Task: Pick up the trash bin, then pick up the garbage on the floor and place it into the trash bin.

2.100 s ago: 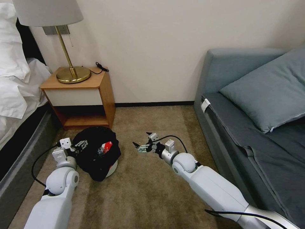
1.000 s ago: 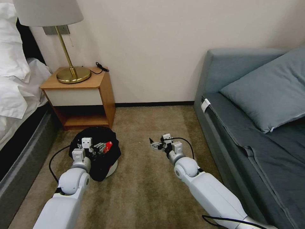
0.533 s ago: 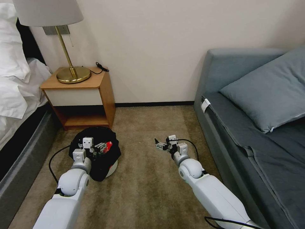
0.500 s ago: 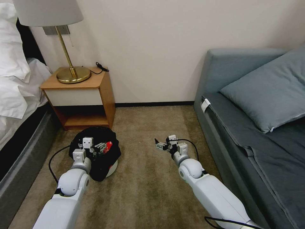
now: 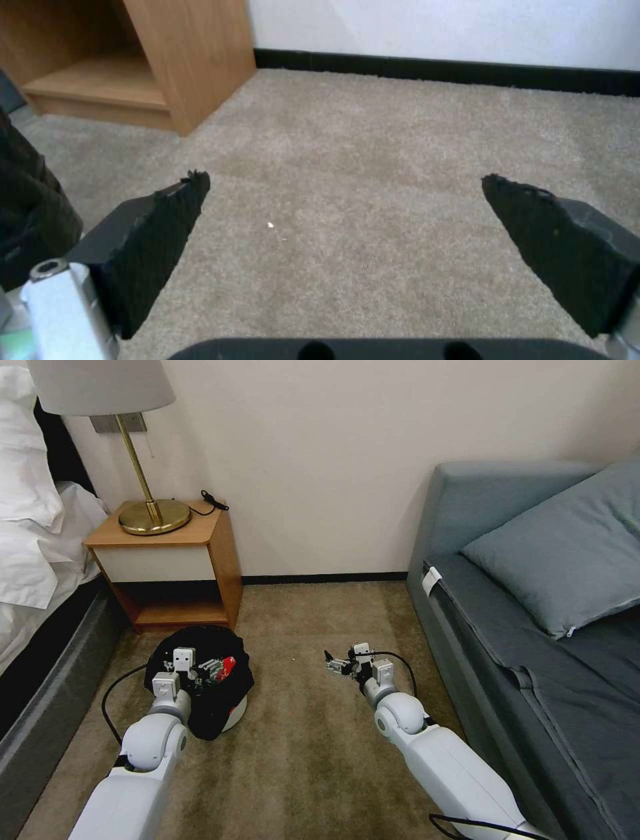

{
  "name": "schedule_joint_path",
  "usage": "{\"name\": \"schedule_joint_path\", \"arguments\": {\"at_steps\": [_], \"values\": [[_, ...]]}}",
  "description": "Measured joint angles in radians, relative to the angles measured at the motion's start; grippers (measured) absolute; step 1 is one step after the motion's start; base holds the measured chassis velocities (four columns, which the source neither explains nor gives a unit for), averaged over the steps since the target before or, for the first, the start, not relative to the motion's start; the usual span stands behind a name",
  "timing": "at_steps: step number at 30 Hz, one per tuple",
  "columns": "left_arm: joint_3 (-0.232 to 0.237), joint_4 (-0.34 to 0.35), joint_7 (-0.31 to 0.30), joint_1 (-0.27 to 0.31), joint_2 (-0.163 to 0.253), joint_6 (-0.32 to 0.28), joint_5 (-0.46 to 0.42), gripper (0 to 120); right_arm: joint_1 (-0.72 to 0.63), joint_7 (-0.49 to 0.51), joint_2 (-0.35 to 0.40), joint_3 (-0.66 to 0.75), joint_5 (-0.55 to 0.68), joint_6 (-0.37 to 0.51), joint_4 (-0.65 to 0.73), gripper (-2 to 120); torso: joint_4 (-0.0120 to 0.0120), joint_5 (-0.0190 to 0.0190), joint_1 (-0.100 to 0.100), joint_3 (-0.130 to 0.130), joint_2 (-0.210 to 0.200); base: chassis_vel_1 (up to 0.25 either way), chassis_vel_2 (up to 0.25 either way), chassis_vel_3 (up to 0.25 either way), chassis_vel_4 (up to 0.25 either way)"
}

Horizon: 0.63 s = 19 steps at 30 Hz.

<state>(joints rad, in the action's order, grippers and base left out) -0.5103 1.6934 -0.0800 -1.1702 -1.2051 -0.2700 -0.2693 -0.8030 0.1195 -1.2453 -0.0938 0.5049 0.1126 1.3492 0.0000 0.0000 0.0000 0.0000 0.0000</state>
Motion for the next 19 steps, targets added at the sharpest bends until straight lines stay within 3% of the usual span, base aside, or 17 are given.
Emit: {"name": "schedule_joint_path", "arguments": {"at_steps": [19], "values": [[0.000, 0.000, 0.000, 0.000, 0.000, -0.001, -0.001, 100, 0.001, 0.000, 0.000, -0.001, 0.000, 0.000, 0.000, 100, 0.0000, 0.0000, 0.000, 0.000, 0.000, 0.000, 0.000, 0.000, 0.000]]}}
